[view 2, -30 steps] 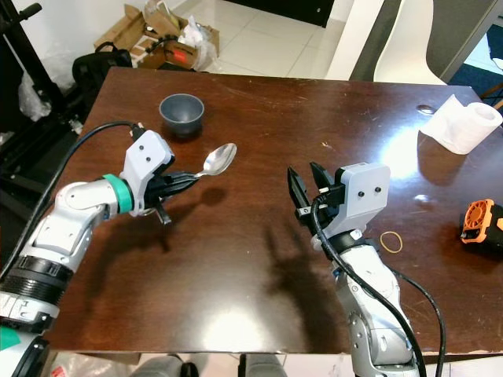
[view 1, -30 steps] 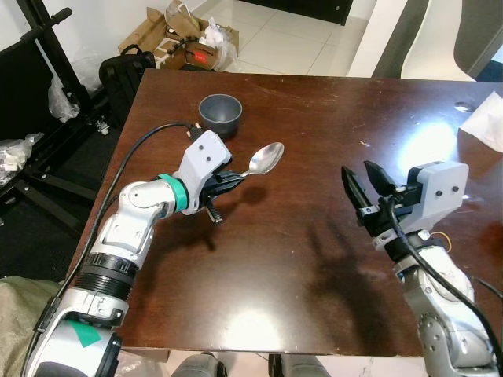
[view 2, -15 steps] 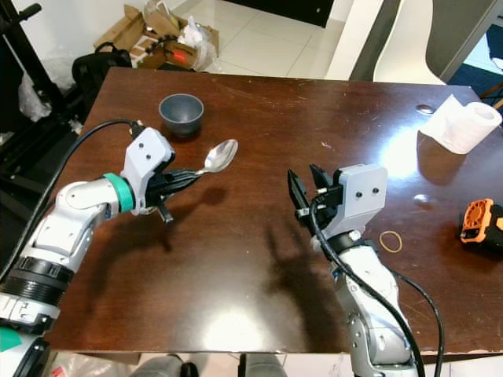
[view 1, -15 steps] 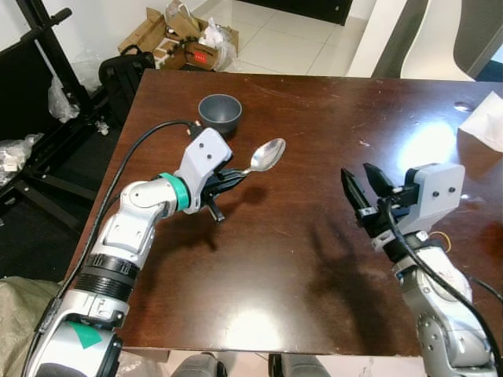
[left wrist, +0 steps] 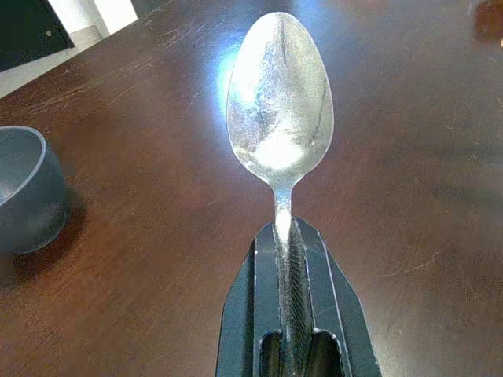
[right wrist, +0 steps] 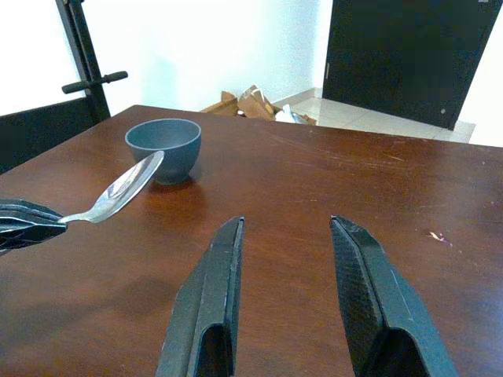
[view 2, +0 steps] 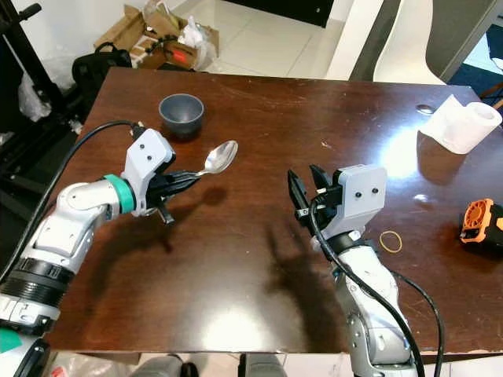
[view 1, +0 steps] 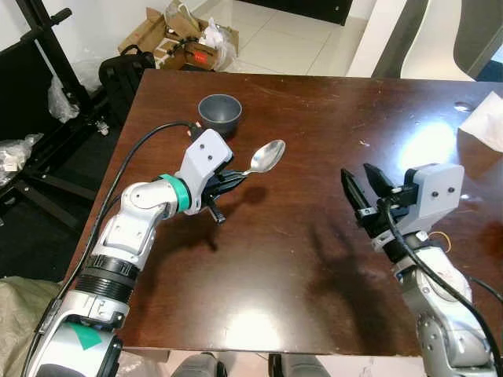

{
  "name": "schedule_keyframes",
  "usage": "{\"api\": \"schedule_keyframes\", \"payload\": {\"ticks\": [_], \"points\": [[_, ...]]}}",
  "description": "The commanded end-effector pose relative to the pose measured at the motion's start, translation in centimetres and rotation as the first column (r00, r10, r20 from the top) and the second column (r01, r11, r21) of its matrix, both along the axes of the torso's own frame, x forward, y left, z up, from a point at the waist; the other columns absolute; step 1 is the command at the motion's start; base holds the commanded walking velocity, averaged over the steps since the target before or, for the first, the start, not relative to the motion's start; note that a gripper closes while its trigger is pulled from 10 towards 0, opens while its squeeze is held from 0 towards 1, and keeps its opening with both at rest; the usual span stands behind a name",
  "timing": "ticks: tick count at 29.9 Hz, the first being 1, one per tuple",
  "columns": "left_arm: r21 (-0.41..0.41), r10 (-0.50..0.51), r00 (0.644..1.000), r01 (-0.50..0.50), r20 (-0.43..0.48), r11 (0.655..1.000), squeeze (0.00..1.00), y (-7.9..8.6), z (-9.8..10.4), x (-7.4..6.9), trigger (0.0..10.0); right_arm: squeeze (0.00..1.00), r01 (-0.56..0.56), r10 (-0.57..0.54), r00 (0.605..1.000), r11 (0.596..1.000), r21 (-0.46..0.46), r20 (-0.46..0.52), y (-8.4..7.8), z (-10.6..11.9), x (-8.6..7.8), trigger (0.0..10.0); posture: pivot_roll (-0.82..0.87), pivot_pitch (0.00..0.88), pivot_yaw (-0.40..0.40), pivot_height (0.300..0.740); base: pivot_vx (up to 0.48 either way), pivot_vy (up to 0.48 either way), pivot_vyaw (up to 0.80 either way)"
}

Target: Setting the table

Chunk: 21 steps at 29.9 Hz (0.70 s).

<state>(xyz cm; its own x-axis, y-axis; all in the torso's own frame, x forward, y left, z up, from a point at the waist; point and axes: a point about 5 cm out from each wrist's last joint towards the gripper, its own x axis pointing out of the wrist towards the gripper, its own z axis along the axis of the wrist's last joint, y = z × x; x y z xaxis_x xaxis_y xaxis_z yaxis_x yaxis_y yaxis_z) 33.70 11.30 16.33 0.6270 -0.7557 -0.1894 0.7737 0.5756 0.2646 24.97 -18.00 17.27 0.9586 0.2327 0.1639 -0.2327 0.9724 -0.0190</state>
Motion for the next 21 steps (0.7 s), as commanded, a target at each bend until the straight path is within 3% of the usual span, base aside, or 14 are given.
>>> {"api": "schedule_keyframes", "payload": {"ticks": [1,4,21], "points": [[-0.003,-0.006,1.0,0.006,-0.008,1.0,0.0,-0.06,-0.12,-0.22,10.0,0.0,0.015,-0.015,1.0,1.0,0.007,-0.005,-0.26,-0.22,-0.01,10.0,-0.03,0.004,0.054,0.74,0.0,0.0,0.0],[-0.005,-0.008,1.0,0.008,-0.009,1.0,0.0,-0.06,-0.11,-0.24,10.0,0.0,0.015,-0.015,1.0,1.0,0.007,-0.005,-0.25,-0.23,0.0,10.0,-0.03,0.004,0.054,0.74,0.0,0.0,0.0],[-0.008,-0.005,1.0,0.005,-0.011,1.0,0.0,0.02,0.03,-0.21,10.0,0.0,0.015,-0.015,1.0,1.0,0.008,-0.004,-0.26,-0.23,0.02,10.0,-0.03,0.006,0.054,0.74,-0.292,0.0,0.0]]}}
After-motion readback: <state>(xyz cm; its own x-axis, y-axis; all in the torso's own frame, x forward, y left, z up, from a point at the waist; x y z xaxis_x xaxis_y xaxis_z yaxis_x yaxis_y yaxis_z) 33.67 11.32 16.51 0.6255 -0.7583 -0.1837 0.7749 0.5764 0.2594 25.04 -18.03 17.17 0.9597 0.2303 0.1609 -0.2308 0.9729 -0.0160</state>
